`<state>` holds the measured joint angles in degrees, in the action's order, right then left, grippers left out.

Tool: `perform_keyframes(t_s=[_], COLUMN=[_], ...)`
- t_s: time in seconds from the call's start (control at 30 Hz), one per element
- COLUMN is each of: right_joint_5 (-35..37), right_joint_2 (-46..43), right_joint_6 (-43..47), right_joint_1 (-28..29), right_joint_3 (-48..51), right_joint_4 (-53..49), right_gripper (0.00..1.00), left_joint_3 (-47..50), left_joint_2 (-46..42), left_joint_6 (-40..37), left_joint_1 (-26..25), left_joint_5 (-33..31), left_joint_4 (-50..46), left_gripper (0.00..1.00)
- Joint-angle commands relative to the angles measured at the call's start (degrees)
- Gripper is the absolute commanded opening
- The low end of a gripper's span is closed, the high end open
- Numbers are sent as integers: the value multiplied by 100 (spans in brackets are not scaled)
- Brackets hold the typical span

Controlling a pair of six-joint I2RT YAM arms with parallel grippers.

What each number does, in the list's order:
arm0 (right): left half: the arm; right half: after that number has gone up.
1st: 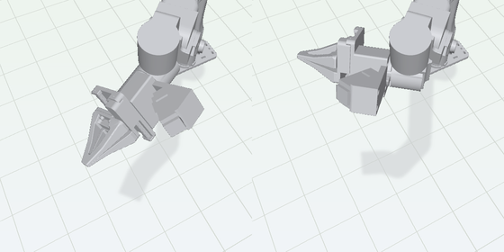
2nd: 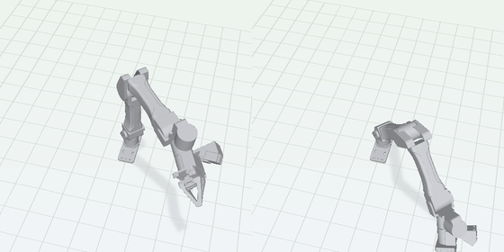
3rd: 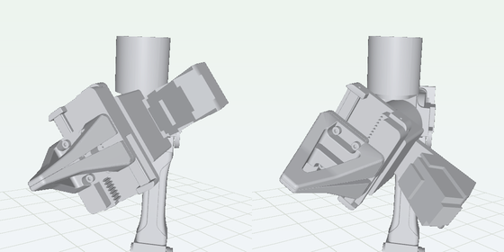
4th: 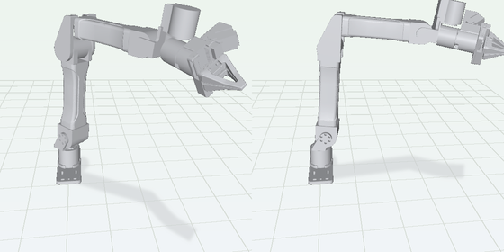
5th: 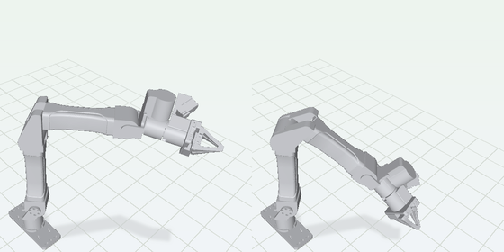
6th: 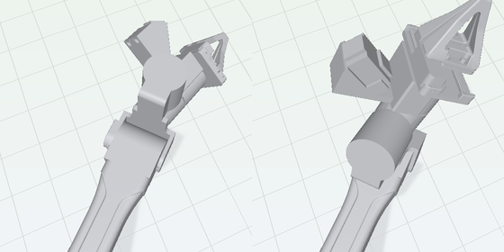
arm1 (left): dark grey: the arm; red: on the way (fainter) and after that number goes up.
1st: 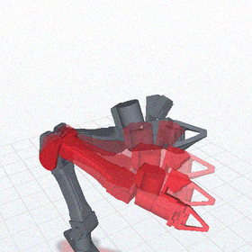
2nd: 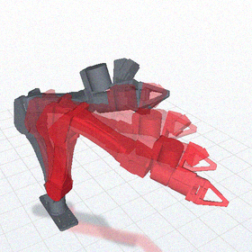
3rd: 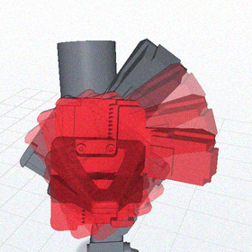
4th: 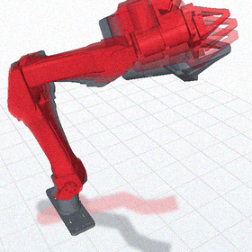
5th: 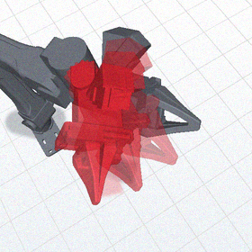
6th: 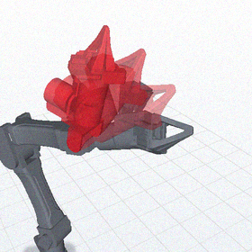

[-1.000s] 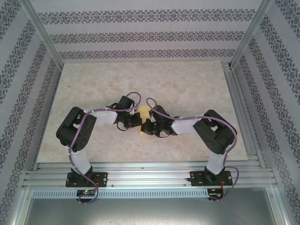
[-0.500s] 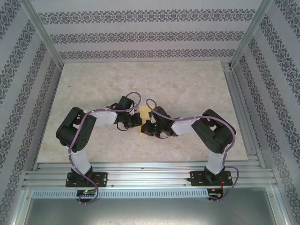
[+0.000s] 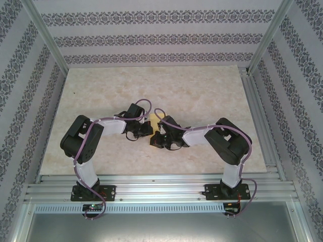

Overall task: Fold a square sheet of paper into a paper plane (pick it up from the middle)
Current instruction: Third fold the triangle at the center of the table.

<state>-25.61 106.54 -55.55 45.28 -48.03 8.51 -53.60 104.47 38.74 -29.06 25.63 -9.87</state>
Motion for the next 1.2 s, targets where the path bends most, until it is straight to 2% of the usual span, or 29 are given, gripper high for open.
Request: perform_keyframes(t_s=[0.0, 0.2, 0.4, 0.77, 1.17], right_joint_5=[116, 5, 168, 526, 425], right_joint_2=[-113, -247, 21, -1065, -404], right_joint_6=[193, 240, 242, 510, 827], right_joint_1=[35, 86, 44, -628, -713], right_joint_3=[-78, -37, -213, 127, -414], right_joint_4=[-186, -64, -497, -484, -838], right_gripper=[0, 1, 1, 2, 1], left_joint_3=[217, 214, 213, 179, 149], left_joint_2=[188, 188, 182, 179, 154], left_joint_6=[43, 43, 39, -3, -31], left_joint_1=[-64, -65, -62, -62, -63], left_joint_5=[-526, -531, -521, -507, -464], left_joint_4=[-156, -152, -152, -193, -248], left_gripper=[4, 4, 4, 4, 4])
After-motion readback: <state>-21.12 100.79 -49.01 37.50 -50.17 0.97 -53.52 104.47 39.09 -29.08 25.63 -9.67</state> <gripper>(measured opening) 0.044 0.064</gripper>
